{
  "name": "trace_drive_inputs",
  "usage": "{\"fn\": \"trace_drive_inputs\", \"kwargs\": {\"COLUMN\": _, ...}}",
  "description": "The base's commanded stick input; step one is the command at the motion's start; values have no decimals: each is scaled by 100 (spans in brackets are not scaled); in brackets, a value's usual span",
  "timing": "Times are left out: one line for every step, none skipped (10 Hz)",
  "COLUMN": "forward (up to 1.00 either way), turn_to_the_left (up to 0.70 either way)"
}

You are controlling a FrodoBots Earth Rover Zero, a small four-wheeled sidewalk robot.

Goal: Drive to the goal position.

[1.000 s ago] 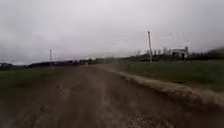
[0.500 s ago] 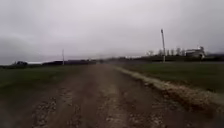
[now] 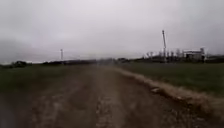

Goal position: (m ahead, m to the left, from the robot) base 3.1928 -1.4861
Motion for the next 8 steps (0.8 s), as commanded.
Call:
{"fn": "trace_drive_inputs", "kwargs": {"forward": 85, "turn_to_the_left": 0}}
{"fn": "trace_drive_inputs", "kwargs": {"forward": 85, "turn_to_the_left": 0}}
{"fn": "trace_drive_inputs", "kwargs": {"forward": 85, "turn_to_the_left": 0}}
{"fn": "trace_drive_inputs", "kwargs": {"forward": 85, "turn_to_the_left": 0}}
{"fn": "trace_drive_inputs", "kwargs": {"forward": 85, "turn_to_the_left": 0}}
{"fn": "trace_drive_inputs", "kwargs": {"forward": 85, "turn_to_the_left": 0}}
{"fn": "trace_drive_inputs", "kwargs": {"forward": 85, "turn_to_the_left": 0}}
{"fn": "trace_drive_inputs", "kwargs": {"forward": 85, "turn_to_the_left": 0}}
